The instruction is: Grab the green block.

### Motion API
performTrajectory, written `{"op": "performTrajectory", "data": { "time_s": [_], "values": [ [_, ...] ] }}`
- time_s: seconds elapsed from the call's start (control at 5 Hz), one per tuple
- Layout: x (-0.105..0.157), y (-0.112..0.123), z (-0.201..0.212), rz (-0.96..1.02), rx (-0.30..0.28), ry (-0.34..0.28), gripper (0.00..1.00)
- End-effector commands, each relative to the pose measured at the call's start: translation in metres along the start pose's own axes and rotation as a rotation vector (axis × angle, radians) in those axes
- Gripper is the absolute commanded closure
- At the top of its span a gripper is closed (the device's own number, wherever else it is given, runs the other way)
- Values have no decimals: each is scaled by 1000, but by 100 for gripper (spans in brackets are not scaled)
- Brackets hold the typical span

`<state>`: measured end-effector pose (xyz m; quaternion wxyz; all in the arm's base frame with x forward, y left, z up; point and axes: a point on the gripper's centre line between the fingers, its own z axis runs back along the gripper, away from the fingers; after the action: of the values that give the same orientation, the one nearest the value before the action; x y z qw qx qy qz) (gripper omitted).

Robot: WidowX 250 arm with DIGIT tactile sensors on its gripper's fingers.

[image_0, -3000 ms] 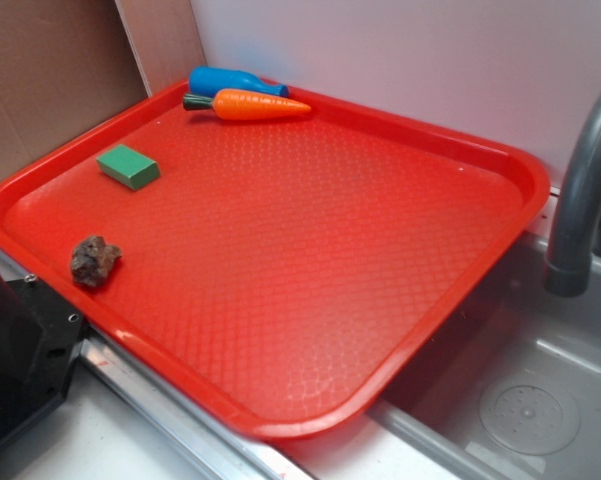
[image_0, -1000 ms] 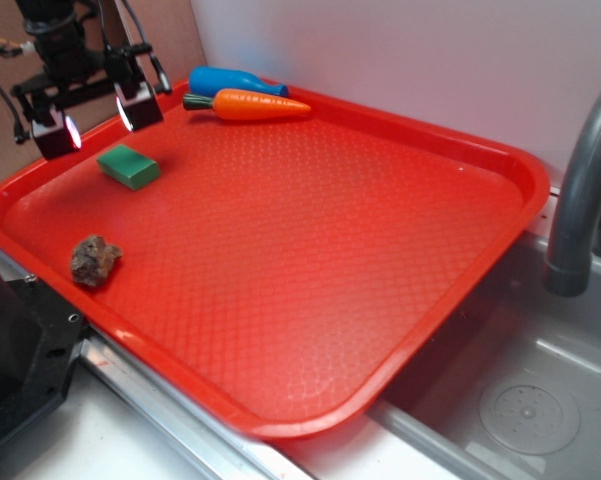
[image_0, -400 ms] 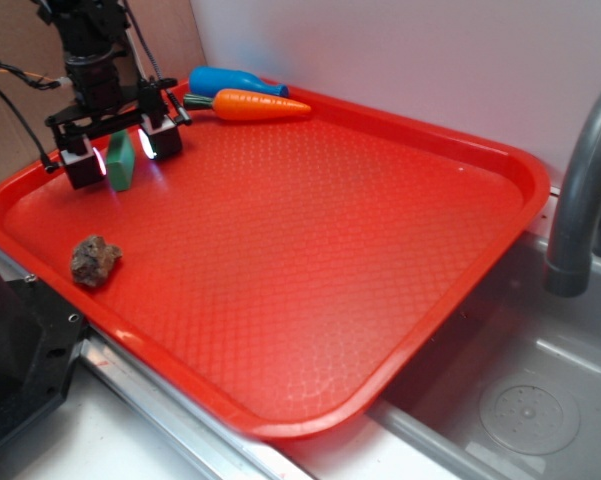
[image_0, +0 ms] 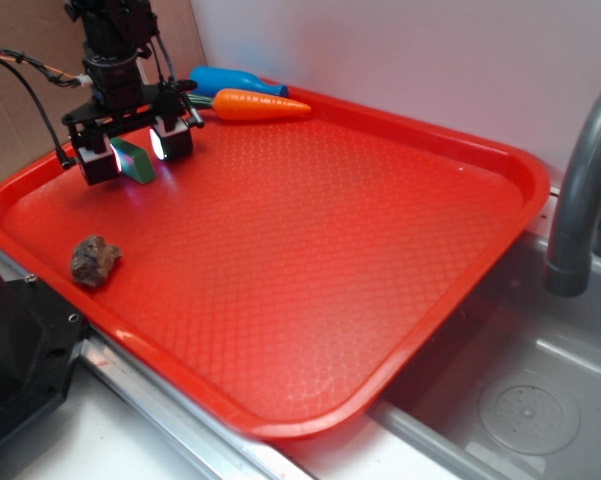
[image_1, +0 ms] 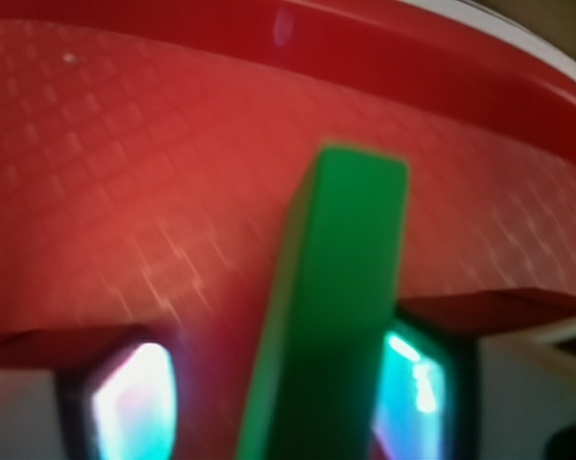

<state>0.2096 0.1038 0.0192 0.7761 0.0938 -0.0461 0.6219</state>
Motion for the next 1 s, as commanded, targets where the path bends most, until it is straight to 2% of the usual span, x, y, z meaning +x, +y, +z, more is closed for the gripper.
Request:
{"op": "performTrajectory", "data": {
  "time_s": [0.0, 0.2, 0.4, 0.6, 0.8],
  "values": [
    [-13, 11, 25, 21, -113, -11, 100],
    [-26, 18, 72, -151, -254, 4, 100],
    [-47, 22, 127, -388, -350, 33, 100],
    [-62, 25, 175, -622, -467, -78, 100],
    [-71, 19, 221, -866, -534, -101, 100]
  ]
}}
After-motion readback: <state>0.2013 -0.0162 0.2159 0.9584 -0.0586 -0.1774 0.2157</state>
